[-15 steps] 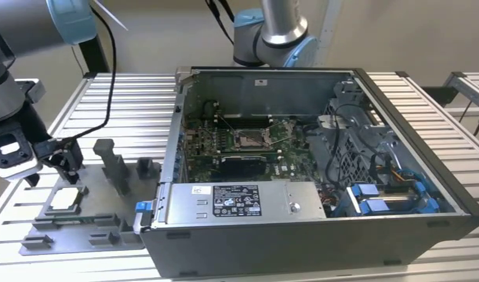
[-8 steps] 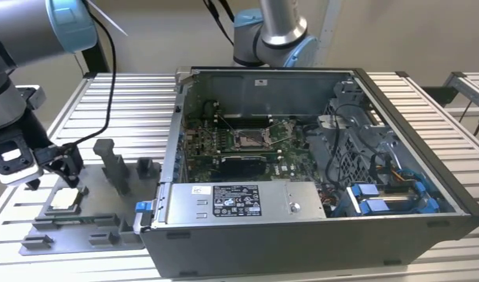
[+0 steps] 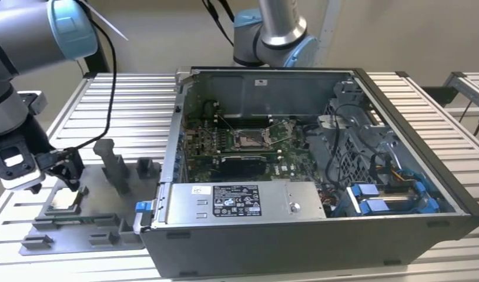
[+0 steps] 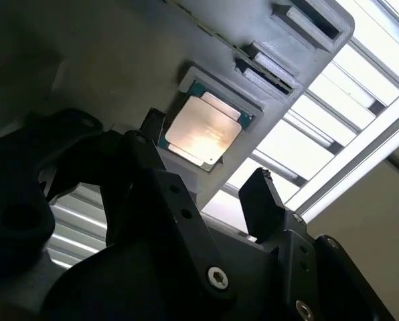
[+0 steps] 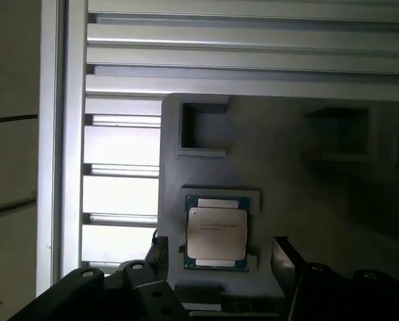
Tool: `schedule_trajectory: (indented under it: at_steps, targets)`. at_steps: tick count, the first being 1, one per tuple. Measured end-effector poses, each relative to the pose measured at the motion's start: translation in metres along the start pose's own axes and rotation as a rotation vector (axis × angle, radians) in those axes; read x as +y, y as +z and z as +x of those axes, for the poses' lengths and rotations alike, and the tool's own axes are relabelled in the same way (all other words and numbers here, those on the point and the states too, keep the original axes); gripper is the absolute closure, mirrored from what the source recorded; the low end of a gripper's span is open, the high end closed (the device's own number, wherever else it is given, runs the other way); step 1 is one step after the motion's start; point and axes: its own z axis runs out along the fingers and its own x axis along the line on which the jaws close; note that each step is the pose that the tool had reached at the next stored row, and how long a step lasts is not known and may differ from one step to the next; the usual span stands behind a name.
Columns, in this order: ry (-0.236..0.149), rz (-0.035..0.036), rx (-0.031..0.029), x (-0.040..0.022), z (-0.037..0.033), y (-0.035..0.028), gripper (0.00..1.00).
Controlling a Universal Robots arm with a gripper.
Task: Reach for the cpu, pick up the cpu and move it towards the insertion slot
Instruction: 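Pick up the cpu and move it towards the insertion slot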
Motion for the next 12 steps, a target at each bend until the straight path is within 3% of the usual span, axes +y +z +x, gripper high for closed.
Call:
schedule_trajectory:
  at_steps: [12]
  targets:
    - [0.000, 0.0000, 0.0000, -0.0008, 0.0011, 0.0174, 0.00]
